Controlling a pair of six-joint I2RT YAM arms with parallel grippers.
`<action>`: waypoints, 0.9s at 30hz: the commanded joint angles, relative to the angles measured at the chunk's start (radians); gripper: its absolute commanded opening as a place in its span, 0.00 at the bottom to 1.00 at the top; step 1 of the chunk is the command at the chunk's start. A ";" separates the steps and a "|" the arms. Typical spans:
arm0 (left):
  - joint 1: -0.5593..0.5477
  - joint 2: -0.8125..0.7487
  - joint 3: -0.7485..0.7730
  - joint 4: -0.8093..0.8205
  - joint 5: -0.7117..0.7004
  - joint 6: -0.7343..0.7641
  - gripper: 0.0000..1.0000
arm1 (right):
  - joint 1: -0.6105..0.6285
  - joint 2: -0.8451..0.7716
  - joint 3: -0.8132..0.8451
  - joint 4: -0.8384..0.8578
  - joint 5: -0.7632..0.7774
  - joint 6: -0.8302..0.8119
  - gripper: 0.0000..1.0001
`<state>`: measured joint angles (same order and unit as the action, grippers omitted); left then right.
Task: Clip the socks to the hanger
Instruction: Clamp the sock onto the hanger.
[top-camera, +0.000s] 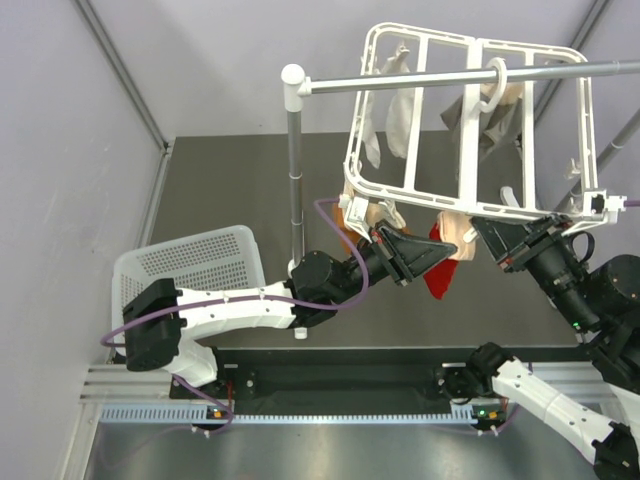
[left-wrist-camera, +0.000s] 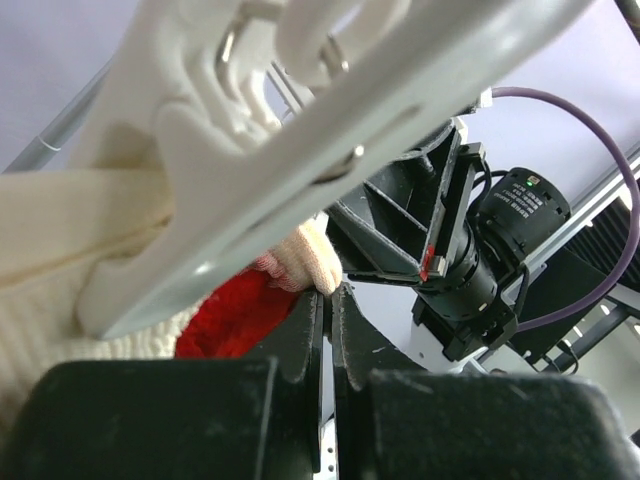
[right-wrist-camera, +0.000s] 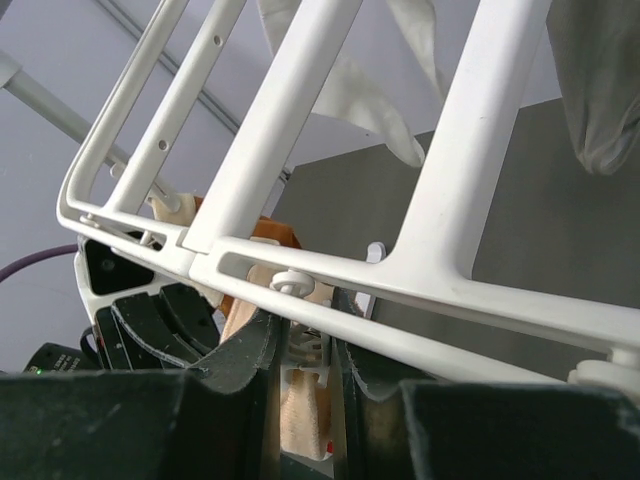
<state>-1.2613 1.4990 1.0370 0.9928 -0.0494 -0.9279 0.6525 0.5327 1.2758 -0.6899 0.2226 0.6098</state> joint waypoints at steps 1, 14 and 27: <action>-0.003 0.006 0.020 0.083 0.017 -0.012 0.00 | 0.012 -0.007 -0.012 0.007 -0.035 0.016 0.03; -0.001 -0.016 0.021 -0.031 -0.085 -0.028 0.00 | 0.012 -0.028 0.033 -0.059 -0.028 -0.033 0.71; 0.022 -0.170 0.037 -0.383 -0.268 0.037 0.00 | 0.012 -0.001 0.282 -0.281 -0.210 -0.231 1.00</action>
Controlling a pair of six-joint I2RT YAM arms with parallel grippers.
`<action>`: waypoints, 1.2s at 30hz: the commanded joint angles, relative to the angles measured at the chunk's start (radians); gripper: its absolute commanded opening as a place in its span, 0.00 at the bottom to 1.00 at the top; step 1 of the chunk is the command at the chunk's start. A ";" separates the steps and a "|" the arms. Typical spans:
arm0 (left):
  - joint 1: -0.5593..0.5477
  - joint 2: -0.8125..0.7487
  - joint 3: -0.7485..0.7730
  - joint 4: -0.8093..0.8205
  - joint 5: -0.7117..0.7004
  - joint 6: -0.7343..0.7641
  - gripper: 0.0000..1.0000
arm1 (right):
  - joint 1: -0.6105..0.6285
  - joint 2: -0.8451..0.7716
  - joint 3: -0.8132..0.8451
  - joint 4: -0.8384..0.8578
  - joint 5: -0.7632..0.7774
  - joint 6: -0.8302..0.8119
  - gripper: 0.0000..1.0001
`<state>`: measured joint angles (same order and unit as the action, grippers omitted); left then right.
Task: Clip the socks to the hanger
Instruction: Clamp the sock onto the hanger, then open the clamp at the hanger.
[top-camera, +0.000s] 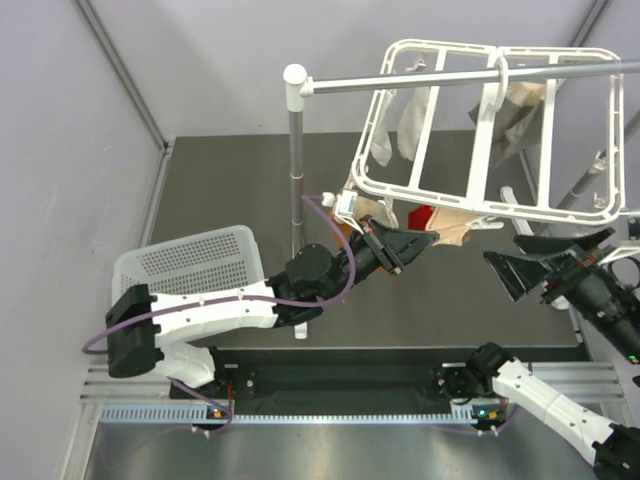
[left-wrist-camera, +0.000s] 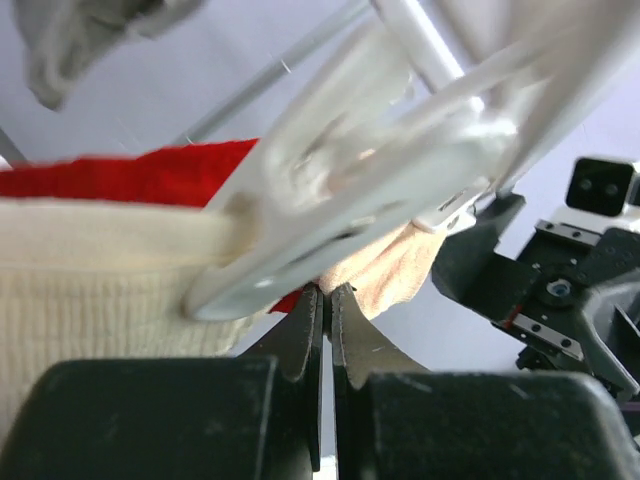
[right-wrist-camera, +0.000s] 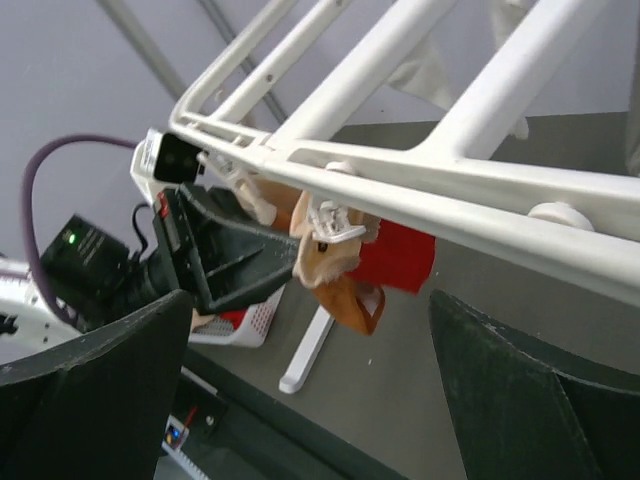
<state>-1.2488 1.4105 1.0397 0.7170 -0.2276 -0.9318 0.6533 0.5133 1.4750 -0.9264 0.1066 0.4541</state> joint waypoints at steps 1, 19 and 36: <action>0.012 -0.112 0.036 -0.134 -0.110 0.047 0.00 | 0.011 0.025 0.105 -0.051 -0.100 -0.080 0.98; 0.020 -0.272 0.037 -0.312 -0.202 0.128 0.00 | 0.011 0.037 0.081 0.064 -0.265 -0.089 0.87; 0.022 -0.326 0.020 -0.406 -0.236 0.165 0.71 | 0.011 0.079 -0.012 0.219 -0.219 -0.094 0.76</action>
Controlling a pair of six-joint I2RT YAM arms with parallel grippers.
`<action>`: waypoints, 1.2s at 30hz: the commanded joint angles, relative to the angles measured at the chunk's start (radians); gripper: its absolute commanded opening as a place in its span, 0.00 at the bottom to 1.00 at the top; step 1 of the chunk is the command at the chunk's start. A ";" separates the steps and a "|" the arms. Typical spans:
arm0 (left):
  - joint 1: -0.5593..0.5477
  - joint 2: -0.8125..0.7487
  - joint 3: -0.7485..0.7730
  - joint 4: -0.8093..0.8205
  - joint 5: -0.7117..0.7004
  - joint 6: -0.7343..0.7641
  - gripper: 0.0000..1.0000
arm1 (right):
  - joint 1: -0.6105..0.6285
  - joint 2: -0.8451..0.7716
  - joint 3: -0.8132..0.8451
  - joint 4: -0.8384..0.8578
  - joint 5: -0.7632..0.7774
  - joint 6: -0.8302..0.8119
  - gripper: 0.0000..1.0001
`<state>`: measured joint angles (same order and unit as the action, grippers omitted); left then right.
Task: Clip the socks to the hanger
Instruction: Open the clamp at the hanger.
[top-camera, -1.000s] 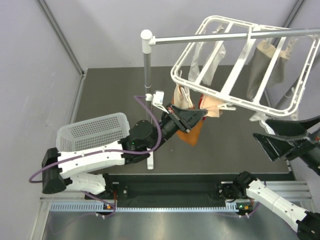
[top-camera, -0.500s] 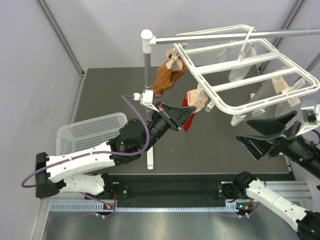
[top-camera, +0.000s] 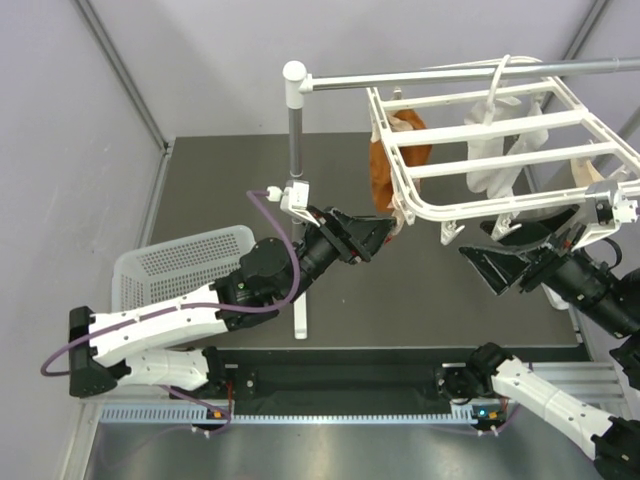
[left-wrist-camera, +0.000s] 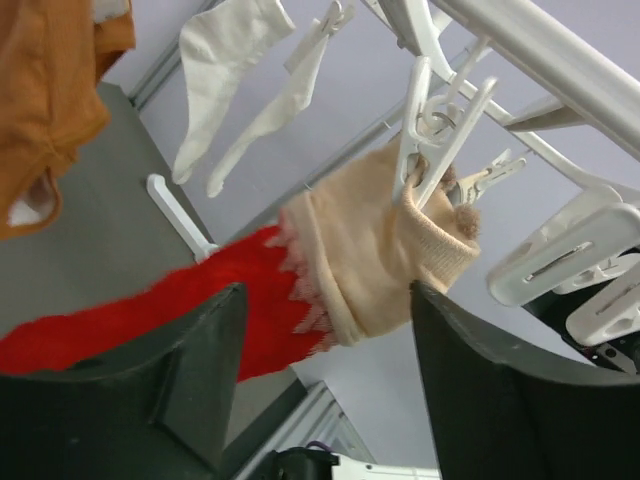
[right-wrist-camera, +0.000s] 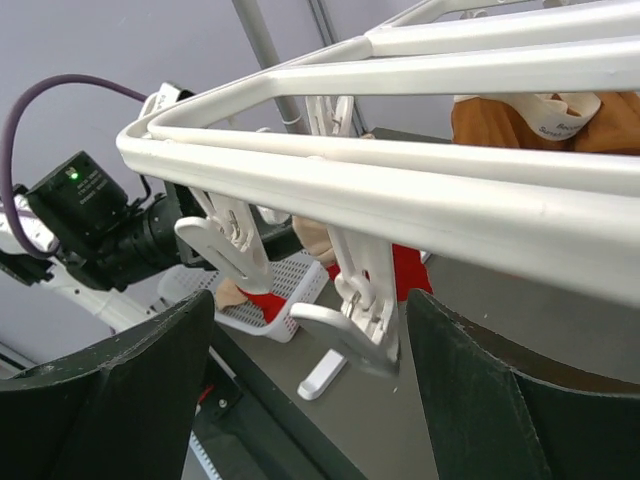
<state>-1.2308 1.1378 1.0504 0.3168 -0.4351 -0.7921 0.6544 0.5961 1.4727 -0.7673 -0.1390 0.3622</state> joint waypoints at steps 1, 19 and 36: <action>0.004 -0.059 -0.006 -0.005 -0.031 0.037 0.76 | 0.010 -0.004 -0.012 0.062 0.027 -0.002 0.76; 0.004 -0.175 -0.099 0.323 0.358 0.370 0.71 | 0.010 0.005 -0.032 0.083 0.013 0.009 0.72; 0.002 0.125 0.076 0.442 0.593 0.476 0.76 | 0.010 0.010 -0.029 0.109 -0.001 0.047 0.39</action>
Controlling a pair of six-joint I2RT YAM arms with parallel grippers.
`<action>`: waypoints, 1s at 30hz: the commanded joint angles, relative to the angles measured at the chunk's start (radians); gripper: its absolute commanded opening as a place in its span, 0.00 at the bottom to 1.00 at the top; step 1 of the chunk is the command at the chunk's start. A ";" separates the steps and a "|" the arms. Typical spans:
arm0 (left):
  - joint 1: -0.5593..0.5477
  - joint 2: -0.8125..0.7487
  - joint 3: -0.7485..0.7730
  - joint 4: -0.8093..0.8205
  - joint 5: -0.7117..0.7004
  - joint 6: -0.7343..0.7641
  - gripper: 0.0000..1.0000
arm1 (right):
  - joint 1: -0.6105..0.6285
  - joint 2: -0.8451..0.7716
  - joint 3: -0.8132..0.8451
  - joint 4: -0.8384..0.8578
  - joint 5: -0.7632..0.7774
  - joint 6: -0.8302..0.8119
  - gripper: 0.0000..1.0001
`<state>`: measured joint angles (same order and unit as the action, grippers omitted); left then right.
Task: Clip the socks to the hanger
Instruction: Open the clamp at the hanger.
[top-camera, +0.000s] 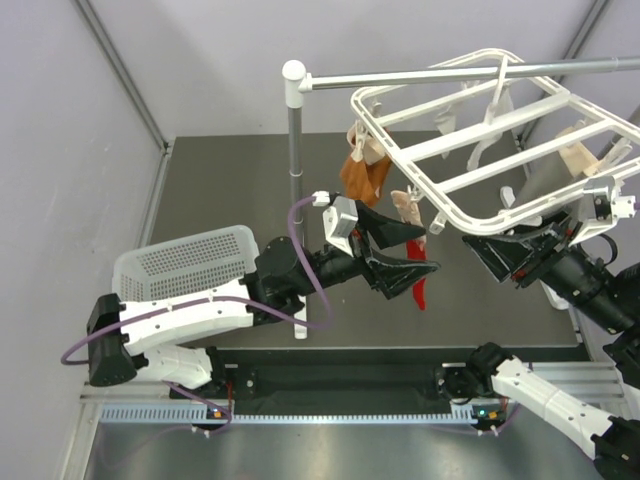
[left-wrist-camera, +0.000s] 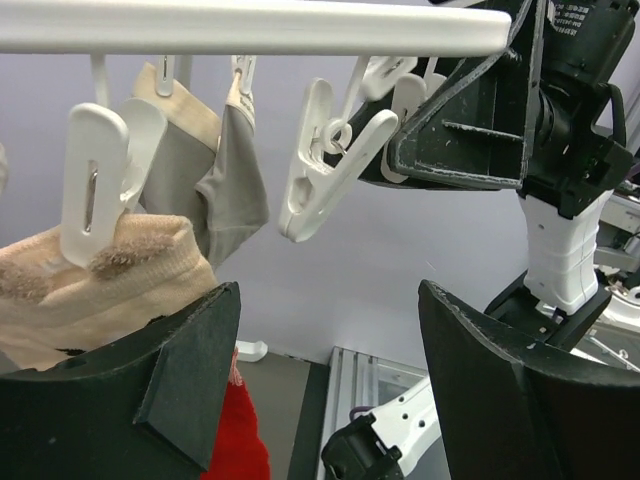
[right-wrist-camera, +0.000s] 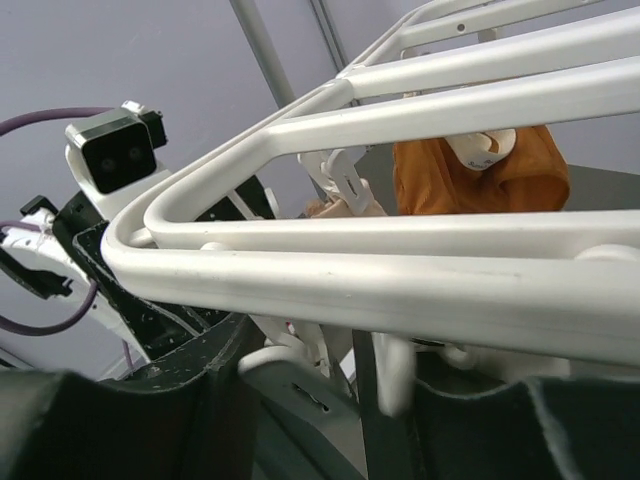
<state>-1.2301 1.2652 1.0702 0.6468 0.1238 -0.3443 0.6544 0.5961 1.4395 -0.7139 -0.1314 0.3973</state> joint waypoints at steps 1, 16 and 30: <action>0.000 0.002 0.057 0.119 0.030 0.028 0.76 | 0.008 0.008 0.002 0.054 -0.008 0.014 0.38; 0.000 0.066 0.105 0.180 -0.027 0.031 0.73 | 0.011 -0.001 -0.007 0.056 -0.010 0.029 0.34; 0.000 0.100 0.160 0.113 -0.098 0.002 0.17 | 0.010 -0.039 0.039 -0.070 0.015 0.011 0.50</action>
<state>-1.2301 1.3731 1.1816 0.7528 0.0612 -0.3309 0.6544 0.5819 1.4368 -0.7280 -0.1287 0.4259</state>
